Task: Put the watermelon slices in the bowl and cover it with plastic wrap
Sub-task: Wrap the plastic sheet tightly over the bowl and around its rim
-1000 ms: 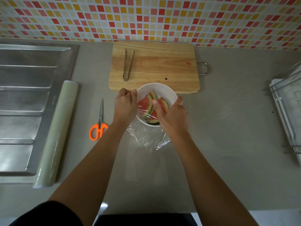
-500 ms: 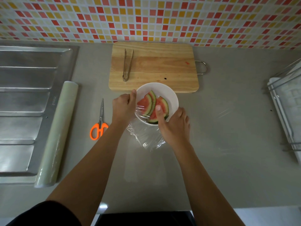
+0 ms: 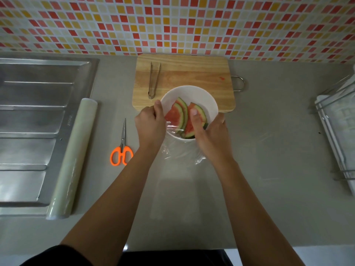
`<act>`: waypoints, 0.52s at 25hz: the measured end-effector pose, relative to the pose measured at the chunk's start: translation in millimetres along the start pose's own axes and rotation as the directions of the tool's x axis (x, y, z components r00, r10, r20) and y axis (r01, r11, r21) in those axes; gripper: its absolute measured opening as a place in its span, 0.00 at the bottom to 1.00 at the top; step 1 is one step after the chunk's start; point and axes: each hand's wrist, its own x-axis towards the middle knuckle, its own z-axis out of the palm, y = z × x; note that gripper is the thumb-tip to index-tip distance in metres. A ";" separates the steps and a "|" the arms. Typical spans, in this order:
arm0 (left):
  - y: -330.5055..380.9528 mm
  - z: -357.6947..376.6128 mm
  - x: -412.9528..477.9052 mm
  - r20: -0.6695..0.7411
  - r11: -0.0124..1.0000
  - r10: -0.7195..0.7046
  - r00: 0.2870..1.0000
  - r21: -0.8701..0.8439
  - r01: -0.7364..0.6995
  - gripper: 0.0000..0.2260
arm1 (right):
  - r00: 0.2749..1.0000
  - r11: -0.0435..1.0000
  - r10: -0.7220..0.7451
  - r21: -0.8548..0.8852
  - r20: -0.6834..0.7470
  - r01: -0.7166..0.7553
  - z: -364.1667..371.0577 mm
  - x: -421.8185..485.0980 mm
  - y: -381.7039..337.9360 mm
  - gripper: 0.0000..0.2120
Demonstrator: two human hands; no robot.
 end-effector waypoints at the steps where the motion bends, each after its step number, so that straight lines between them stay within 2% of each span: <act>1: 3.1 -0.8 -1.1 -0.021 1.000 -0.008 1.000 -0.005 0.007 0.24 | 1.000 0.999 -0.003 0.046 0.020 0.002 -3.5 3.1 -0.5 0.41; 5: 10.5 -3.4 -11.4 -0.053 0.998 -0.032 0.998 -0.052 0.029 0.21 | 0.994 1.000 -0.002 0.021 0.107 -0.001 -14.3 9.8 6.2 0.37; 10: 2.2 4.7 -45.2 -0.041 0.979 -0.176 0.984 -0.110 0.170 0.19 | 0.974 0.957 -0.015 -0.280 0.225 0.079 -21.3 33.0 8.3 0.39; 13: -7.6 12.2 -63.1 -0.068 0.945 -0.300 0.952 -0.160 0.287 0.18 | 0.948 0.911 -0.052 -0.375 0.314 0.174 -16.0 47.1 10.2 0.41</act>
